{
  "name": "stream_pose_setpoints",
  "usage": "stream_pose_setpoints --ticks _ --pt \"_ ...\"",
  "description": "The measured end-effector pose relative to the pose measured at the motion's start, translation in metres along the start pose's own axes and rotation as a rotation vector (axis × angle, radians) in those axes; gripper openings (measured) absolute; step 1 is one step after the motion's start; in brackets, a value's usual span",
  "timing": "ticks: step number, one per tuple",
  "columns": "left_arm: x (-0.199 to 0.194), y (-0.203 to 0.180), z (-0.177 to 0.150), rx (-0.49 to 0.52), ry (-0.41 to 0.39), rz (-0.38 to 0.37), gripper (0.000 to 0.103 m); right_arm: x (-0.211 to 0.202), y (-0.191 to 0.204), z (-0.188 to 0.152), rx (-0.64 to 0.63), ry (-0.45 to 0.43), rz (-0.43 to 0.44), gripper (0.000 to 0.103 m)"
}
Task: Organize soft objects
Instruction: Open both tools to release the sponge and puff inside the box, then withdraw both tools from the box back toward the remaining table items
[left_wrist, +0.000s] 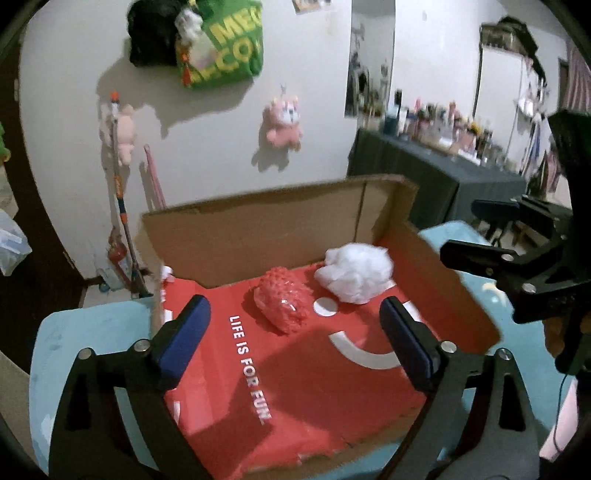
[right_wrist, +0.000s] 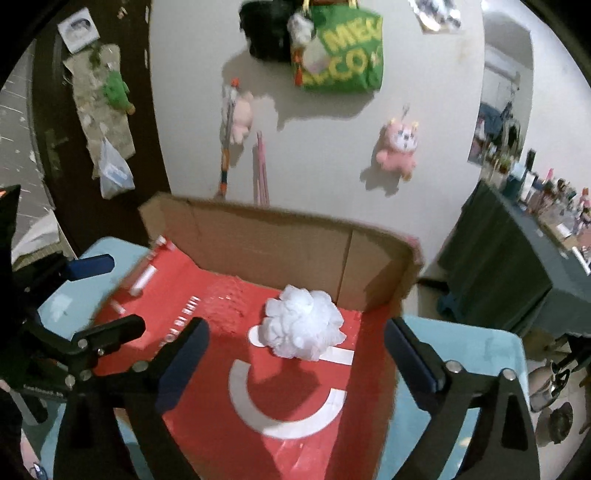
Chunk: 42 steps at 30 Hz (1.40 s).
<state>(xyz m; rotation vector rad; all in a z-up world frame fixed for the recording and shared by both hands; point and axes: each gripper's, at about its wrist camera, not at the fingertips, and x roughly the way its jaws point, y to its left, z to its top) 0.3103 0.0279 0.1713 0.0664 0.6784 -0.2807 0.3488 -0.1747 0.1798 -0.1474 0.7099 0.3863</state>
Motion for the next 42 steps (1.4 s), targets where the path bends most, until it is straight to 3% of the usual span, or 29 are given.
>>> stream_pose_setpoints --ticks 7,14,22,29,33,39,42 --pt "-0.080 -0.028 -0.020 0.009 -0.164 0.014 0.100 -0.097 0.020 -0.024 -0.007 -0.179 -0.010 0.103" --pt "-0.148 -0.058 -0.062 0.022 -0.322 0.024 0.103 -0.186 0.051 -0.076 -0.050 -0.376 -0.055 0.103" --pt "-0.202 -0.079 -0.117 -0.008 -0.447 0.059 0.103 -0.242 0.077 -0.139 -0.050 -0.501 -0.111 0.103" --pt "-0.227 -0.090 -0.168 -0.057 -0.486 0.090 0.103 -0.254 0.092 -0.197 -0.021 -0.520 -0.146 0.103" --pt "-0.224 -0.092 -0.197 -0.108 -0.457 0.074 0.103 -0.250 0.091 -0.229 0.033 -0.501 -0.157 0.103" --pt "-0.210 -0.104 -0.232 -0.086 -0.432 0.158 0.103 -0.229 0.094 -0.270 0.055 -0.440 -0.189 0.103" --pt "-0.202 -0.108 -0.247 -0.093 -0.401 0.153 0.103 -0.217 0.095 -0.284 0.074 -0.418 -0.198 0.103"
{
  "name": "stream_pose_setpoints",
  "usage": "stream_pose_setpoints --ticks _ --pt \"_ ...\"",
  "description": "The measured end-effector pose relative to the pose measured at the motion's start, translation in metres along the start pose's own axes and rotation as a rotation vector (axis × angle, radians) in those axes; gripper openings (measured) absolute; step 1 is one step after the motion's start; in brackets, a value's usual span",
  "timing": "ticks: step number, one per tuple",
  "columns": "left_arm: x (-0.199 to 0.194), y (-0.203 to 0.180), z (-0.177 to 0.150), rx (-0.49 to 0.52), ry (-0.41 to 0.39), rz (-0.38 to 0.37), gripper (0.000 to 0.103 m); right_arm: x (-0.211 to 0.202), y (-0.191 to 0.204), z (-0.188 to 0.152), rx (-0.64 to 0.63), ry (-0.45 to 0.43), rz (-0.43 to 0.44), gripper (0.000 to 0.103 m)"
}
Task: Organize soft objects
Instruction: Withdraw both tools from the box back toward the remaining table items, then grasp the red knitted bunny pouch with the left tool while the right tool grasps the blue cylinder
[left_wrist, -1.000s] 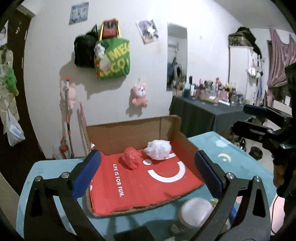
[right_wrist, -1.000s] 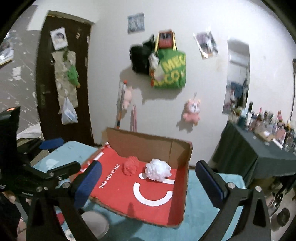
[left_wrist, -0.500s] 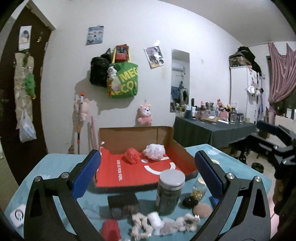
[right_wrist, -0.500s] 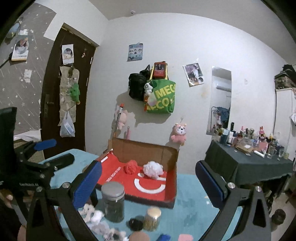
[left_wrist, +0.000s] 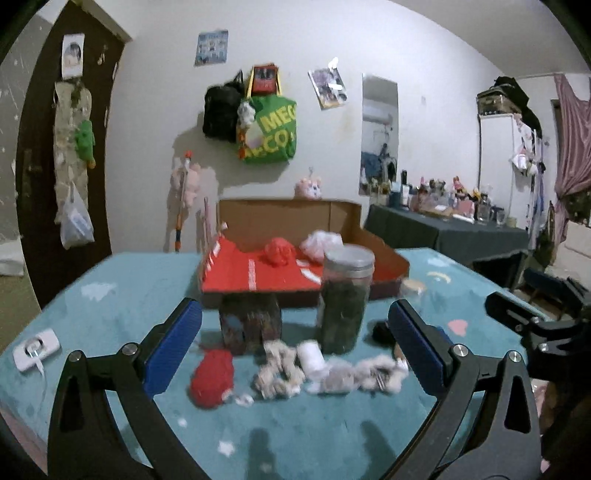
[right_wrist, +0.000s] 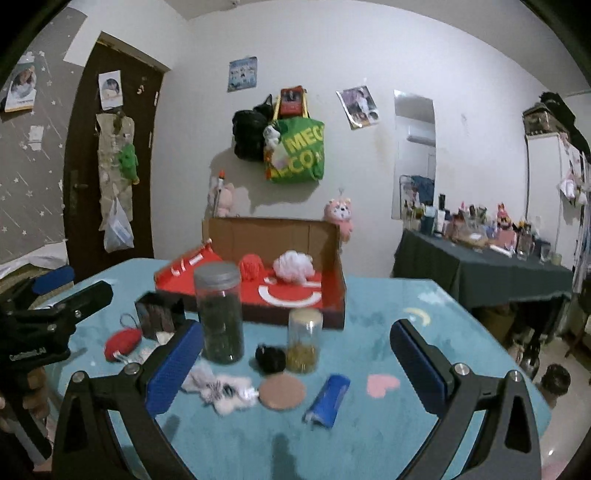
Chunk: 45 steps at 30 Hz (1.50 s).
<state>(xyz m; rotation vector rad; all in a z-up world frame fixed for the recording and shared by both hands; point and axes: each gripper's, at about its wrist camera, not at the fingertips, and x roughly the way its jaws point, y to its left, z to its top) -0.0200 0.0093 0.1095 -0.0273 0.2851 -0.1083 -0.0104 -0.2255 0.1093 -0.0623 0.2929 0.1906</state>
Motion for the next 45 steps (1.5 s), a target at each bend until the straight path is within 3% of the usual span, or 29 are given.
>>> stream_pose_setpoints --ticks 10,22,38,45 --pt "0.024 0.005 -0.044 -0.023 0.138 -0.003 0.103 0.030 0.000 -0.042 0.046 0.138 0.005 0.103" --pt "0.051 0.007 -0.061 -0.034 0.241 0.001 0.103 0.053 0.000 -0.063 0.062 0.226 0.013 0.103" --pt "0.072 0.039 -0.047 -0.014 0.307 0.091 0.103 0.077 -0.011 -0.060 0.083 0.296 -0.020 0.103" --pt "0.090 0.069 -0.040 -0.018 0.385 0.121 0.103 0.095 -0.033 -0.057 0.126 0.358 -0.057 0.103"
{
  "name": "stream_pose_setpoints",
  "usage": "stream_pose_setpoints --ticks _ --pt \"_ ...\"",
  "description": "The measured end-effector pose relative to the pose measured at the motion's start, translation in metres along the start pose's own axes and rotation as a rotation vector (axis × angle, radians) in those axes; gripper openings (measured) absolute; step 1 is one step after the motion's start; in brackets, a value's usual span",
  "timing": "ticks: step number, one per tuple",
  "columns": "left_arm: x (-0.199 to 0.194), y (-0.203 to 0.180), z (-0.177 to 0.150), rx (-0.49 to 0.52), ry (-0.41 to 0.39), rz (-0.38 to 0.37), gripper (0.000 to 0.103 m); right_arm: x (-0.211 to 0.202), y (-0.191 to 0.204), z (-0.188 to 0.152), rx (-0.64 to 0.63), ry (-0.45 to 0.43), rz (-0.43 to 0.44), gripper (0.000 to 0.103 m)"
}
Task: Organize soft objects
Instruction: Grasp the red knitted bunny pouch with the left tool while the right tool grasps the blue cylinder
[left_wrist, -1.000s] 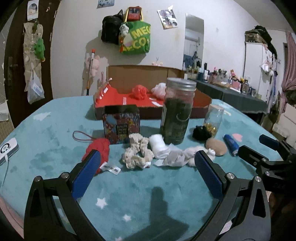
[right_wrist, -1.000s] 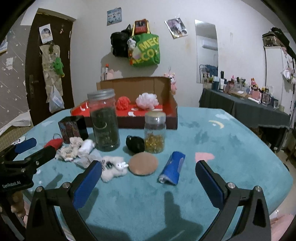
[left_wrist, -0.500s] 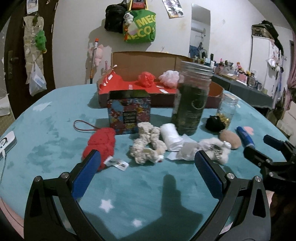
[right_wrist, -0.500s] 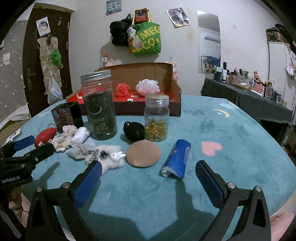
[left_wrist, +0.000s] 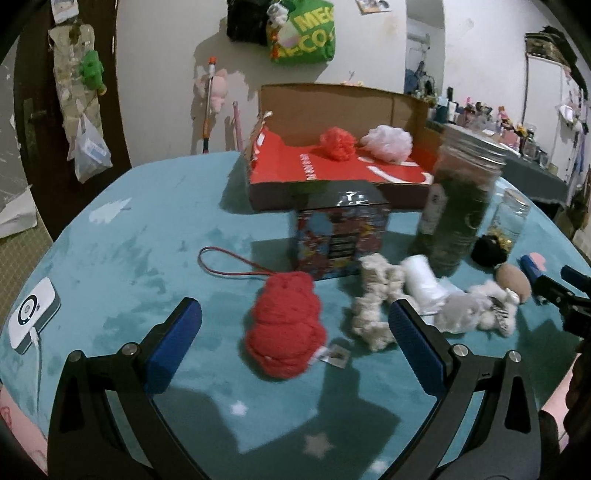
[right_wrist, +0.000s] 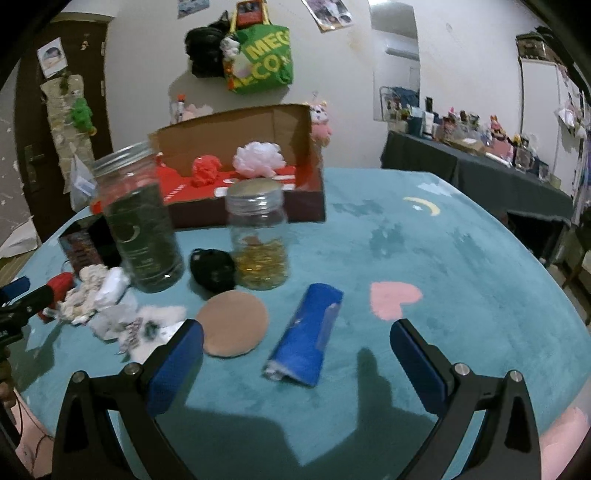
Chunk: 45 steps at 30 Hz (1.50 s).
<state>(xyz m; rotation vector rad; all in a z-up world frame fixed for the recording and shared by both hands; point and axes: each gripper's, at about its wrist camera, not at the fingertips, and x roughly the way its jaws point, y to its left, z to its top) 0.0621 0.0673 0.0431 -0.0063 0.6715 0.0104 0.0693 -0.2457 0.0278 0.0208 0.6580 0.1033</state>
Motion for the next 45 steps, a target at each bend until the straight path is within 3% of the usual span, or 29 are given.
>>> stream_pose_setpoints --ticks 2,5,7,9,10,12,14,17,35,45 --pt "0.006 0.006 0.003 -0.008 0.019 0.009 0.103 0.005 -0.005 0.002 0.009 0.014 -0.013 0.103" --pt "0.018 0.014 0.005 -0.011 0.054 0.014 0.097 0.013 -0.010 0.003 0.017 0.041 -0.021 0.092" --pt "0.026 0.018 0.005 -0.016 0.082 0.008 0.081 0.018 -0.013 0.004 0.025 0.063 -0.020 0.085" --pt "0.036 0.018 0.004 -0.016 0.120 -0.014 0.053 0.022 -0.015 0.004 0.033 0.081 0.000 0.070" --pt "0.043 0.017 0.002 -0.011 0.151 -0.034 0.053 0.023 -0.015 0.004 0.030 0.083 0.009 0.064" --pt "0.043 0.016 0.001 -0.002 0.142 -0.040 0.038 0.026 -0.014 0.003 0.006 0.098 0.009 0.043" --pt "0.041 0.014 0.001 0.011 0.138 -0.053 0.037 0.025 -0.014 0.002 -0.005 0.094 0.030 0.031" --pt "0.036 0.014 0.001 0.003 0.125 -0.054 0.037 0.021 -0.015 0.002 -0.009 0.087 0.044 0.024" --pt "-0.009 -0.019 0.010 0.080 0.032 -0.144 0.037 -0.014 0.004 0.014 -0.056 -0.007 0.154 0.023" --pt "-0.022 -0.053 0.013 0.134 0.009 -0.259 0.037 -0.022 0.031 0.016 -0.108 -0.025 0.250 0.023"
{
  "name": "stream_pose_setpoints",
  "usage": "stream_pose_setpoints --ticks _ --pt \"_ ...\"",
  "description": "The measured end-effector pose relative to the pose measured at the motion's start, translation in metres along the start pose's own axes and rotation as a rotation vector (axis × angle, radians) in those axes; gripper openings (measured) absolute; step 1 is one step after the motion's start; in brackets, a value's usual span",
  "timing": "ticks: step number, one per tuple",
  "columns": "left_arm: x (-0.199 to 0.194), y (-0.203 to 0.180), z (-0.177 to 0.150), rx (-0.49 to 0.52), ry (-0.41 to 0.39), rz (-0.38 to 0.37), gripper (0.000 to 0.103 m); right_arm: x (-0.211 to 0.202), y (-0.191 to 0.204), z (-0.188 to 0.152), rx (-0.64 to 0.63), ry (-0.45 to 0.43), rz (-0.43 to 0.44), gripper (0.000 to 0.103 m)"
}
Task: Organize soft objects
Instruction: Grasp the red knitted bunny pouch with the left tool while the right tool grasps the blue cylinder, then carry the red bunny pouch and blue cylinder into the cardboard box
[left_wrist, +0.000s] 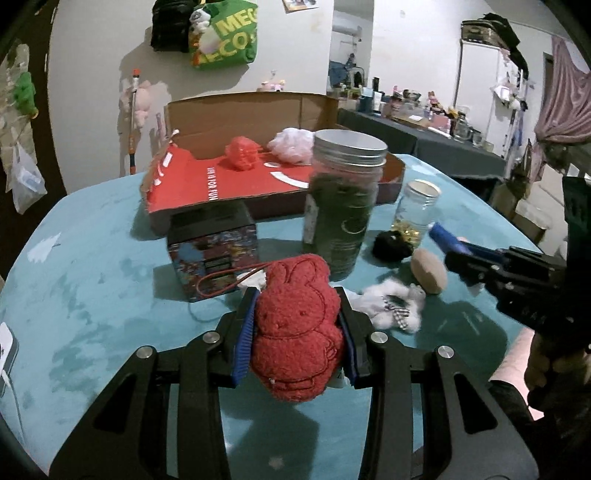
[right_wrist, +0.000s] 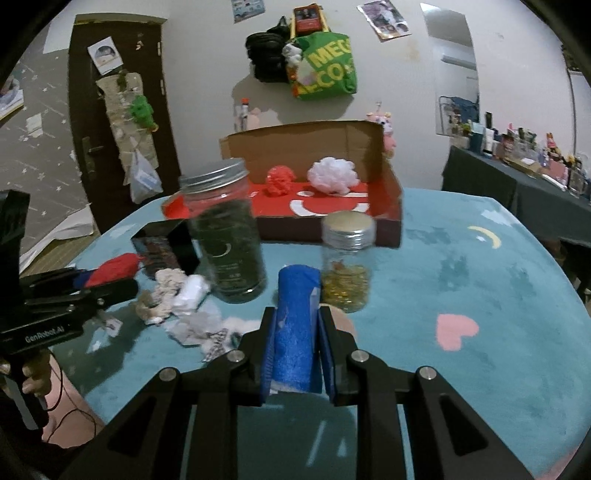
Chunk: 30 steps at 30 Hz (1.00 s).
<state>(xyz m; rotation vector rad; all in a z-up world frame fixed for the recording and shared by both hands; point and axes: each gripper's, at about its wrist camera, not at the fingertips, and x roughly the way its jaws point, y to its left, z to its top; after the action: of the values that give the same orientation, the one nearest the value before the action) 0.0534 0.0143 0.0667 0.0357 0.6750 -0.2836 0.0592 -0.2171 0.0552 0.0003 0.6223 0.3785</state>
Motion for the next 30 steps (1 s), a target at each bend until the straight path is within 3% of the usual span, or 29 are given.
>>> stream_pose_setpoints --ticks 5,16,21,30 --pt "0.002 -0.006 0.001 0.011 0.004 -0.008 0.037 0.001 0.005 -0.001 -0.009 0.005 0.015 0.023" --pt "0.001 0.010 0.004 0.003 0.008 0.062 0.037 -0.003 -0.009 0.004 0.014 -0.003 -0.036 0.023" --pt "-0.005 0.028 0.010 -0.009 -0.001 0.106 0.037 -0.007 -0.024 0.013 0.035 -0.017 -0.066 0.023" --pt "-0.004 0.049 0.035 -0.028 -0.024 0.118 0.037 -0.007 -0.037 0.042 0.022 -0.051 -0.091 0.023"
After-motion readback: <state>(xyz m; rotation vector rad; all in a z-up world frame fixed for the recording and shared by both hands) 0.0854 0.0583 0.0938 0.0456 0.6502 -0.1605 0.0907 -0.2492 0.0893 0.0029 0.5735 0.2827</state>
